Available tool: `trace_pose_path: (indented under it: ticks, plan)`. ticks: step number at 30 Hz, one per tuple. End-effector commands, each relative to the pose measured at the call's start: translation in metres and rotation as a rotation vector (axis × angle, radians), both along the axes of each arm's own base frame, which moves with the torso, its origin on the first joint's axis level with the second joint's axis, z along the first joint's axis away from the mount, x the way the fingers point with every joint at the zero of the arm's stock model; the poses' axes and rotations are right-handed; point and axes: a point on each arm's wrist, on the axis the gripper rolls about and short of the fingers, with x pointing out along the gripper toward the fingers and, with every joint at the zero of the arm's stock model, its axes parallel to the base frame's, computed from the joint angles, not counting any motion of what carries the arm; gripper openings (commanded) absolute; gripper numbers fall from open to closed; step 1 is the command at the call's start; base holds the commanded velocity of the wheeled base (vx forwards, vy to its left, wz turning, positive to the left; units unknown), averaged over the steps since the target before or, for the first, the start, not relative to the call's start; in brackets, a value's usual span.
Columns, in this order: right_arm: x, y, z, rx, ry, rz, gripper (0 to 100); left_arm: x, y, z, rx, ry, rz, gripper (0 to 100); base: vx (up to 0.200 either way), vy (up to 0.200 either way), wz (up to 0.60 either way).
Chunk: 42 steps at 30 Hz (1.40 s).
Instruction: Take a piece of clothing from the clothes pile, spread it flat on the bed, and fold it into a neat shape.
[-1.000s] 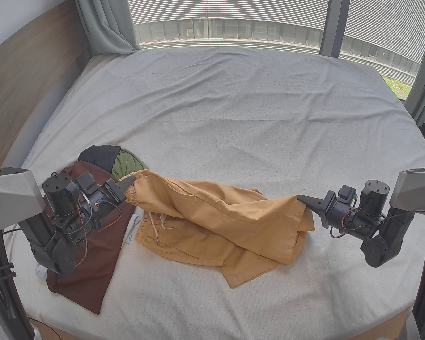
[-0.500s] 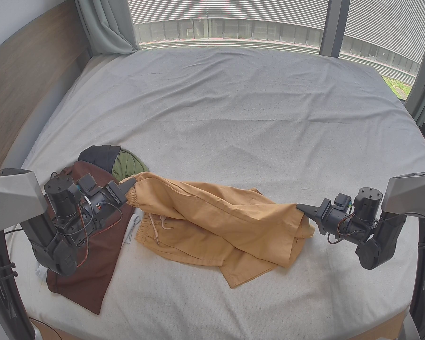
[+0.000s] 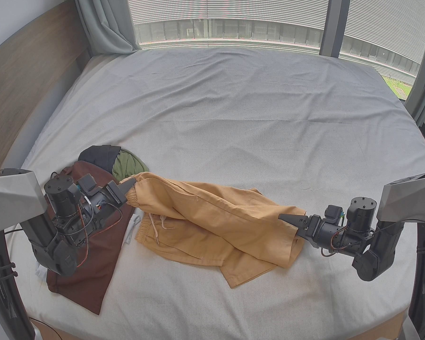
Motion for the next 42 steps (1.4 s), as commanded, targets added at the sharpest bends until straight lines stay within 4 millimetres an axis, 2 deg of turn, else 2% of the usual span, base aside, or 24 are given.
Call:
trace_pose_path:
  ticks: [1,16,17,25,28,29,34,38,42]
  plan:
    - [-0.004,0.005,0.000,-0.004,0.002,0.020,100,0.000,0.000,0.000,-0.001,-0.004,-0.001,0,0.000,0.000,0.00]
    - [-0.006,0.014,0.000,-0.003,-0.003,0.046,100,0.000,-0.001,0.000,-0.001,-0.004,-0.002,0,0.000,0.000,0.00]
    - [-0.005,0.014,0.000,-0.003,-0.003,0.044,0,0.000,-0.001,0.000,-0.001,-0.002,-0.002,0,0.000,0.000,0.00]
    - [-0.006,0.011,-0.004,-0.040,-0.021,0.049,0,0.000,0.000,0.000,-0.001,-0.004,-0.001,0,0.000,0.000,0.00]
    - [-0.010,0.010,0.000,-0.041,-0.022,0.050,0,0.000,0.000,0.000,-0.001,-0.002,0.001,0,0.000,0.000,0.00]
    - [-0.014,0.010,0.009,-0.035,-0.037,0.059,0,0.001,0.001,0.000,-0.001,-0.004,0.003,0,0.000,0.000,0.00]
    - [-0.027,0.008,0.022,-0.026,-0.049,0.105,0,0.002,0.002,0.001,-0.001,-0.007,0.007,0,0.000,0.000,0.00]
    - [-0.038,0.004,0.024,-0.021,-0.040,0.179,0,0.002,0.002,0.001,-0.002,-0.008,0.007,0,0.000,0.000,0.00]
    - [-0.036,0.004,0.021,-0.035,-0.055,0.196,0,0.002,0.002,0.001,-0.001,-0.007,0.007,0,0.000,0.000,0.00]
